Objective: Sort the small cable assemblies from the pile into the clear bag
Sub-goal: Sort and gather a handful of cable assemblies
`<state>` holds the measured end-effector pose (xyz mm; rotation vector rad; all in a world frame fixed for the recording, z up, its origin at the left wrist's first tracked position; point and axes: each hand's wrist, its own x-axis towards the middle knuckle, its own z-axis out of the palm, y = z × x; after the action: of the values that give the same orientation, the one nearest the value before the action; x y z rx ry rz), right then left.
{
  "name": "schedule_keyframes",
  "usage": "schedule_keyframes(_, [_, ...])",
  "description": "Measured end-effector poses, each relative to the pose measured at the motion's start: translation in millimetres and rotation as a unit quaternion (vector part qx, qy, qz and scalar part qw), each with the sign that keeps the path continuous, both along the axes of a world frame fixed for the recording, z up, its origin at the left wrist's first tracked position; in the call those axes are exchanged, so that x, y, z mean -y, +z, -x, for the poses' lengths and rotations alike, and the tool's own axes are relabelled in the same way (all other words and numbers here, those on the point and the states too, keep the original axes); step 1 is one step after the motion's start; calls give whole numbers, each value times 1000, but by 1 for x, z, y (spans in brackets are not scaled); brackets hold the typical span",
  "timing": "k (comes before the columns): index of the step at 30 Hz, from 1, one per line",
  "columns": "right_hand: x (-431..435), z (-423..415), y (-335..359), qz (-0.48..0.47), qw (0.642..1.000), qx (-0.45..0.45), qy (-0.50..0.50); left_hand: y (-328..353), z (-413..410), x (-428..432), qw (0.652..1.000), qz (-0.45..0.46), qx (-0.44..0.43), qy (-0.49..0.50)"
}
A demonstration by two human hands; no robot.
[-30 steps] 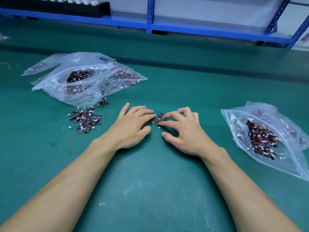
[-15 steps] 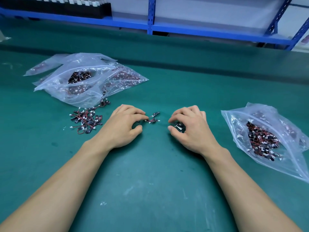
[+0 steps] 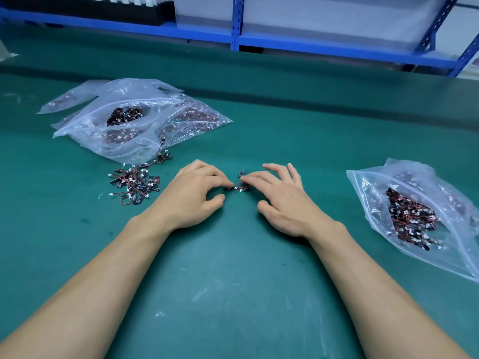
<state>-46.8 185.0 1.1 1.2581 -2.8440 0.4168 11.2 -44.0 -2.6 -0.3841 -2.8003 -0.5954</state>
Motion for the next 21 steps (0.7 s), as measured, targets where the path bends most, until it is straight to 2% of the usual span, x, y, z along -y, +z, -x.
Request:
schedule_keyframes(10, [-9,9,-4,92,989,-74,-90,1,0,3,999,-14,-15,30])
schedule_keyframes(16, [-10,11,-7,112,985,-83,-102,0,1,2,999,-8,-22,26])
schedule_keyframes(21, [-8,9,-7,148,980,-53,-125,1,3,-5,999,-5,-34,9])
